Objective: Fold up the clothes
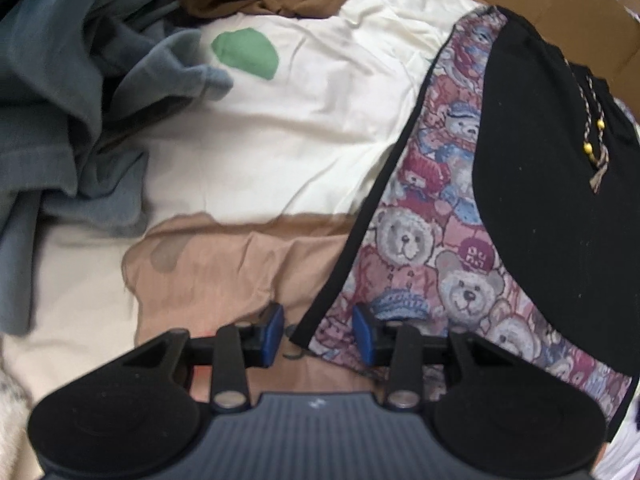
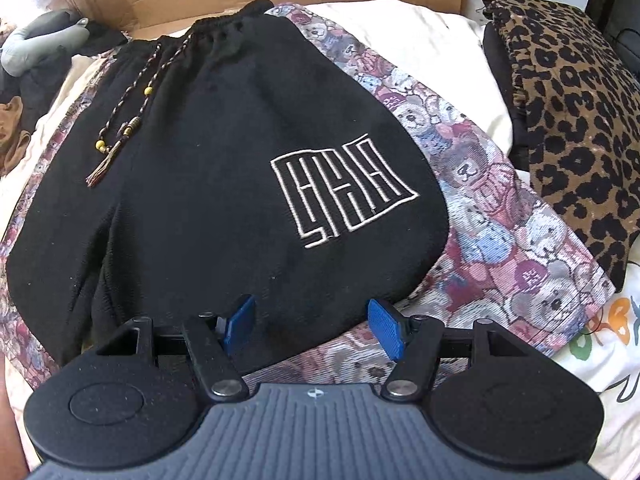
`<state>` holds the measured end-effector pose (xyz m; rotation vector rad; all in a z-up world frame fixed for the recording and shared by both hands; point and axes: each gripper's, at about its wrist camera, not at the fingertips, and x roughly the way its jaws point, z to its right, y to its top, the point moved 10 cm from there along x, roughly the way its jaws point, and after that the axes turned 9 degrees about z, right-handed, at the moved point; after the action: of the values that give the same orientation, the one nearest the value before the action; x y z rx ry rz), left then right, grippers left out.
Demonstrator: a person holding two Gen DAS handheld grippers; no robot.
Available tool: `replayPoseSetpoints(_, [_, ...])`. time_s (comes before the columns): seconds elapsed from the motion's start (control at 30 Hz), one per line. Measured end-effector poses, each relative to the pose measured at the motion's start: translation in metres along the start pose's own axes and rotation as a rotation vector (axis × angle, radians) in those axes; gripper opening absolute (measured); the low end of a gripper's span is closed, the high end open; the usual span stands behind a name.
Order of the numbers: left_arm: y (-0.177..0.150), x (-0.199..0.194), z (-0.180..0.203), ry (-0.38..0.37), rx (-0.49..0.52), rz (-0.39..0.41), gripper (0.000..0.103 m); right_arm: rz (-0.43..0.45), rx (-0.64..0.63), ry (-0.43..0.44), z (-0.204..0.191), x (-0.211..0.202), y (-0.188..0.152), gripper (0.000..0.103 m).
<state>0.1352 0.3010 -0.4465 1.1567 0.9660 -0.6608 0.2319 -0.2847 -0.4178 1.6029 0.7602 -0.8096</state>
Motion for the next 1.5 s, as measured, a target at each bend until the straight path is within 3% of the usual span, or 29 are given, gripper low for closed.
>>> replayPoseSetpoints(0.1, [-0.002,-0.001,0.001,-0.002,0.009,0.028,0.039,-0.004,-0.001,0.002,-0.001,-0.003,-0.003,0.069])
replayPoseSetpoints(0.27, [-0.001,-0.008,0.005,0.001,0.007,0.031,0.009,0.009,0.021,0.002,0.005,-0.011,-0.004,0.069])
replayPoseSetpoints(0.57, [0.013,-0.037,0.015,0.053,0.048,-0.002,0.008,0.044,0.109,0.042,0.017,-0.024,-0.003,0.069])
replayPoseSetpoints(0.77, [0.047,-0.052,0.033,0.055,0.056,0.010,0.007,0.091,0.144,0.098,0.017,-0.031,0.001,0.069])
replayPoseSetpoints(0.87, [0.068,-0.057,0.057,0.025,0.050,0.027,0.007,0.130,0.168,0.134,0.017,-0.035,0.010,0.069])
replayPoseSetpoints(1.2, [0.119,-0.069,0.179,-0.105,0.240,-0.013,0.007,0.195,0.189,0.178,0.031,-0.055,0.018,0.069])
replayPoseSetpoints(1.37, [0.126,-0.075,0.221,-0.120,0.313,-0.048,0.007,0.214,0.199,0.195,0.036,-0.061,0.019,0.069])
replayPoseSetpoints(1.5, [0.131,-0.081,0.243,-0.118,0.311,-0.049,0.007,0.228,0.212,0.216,0.038,-0.067,0.021,0.069])
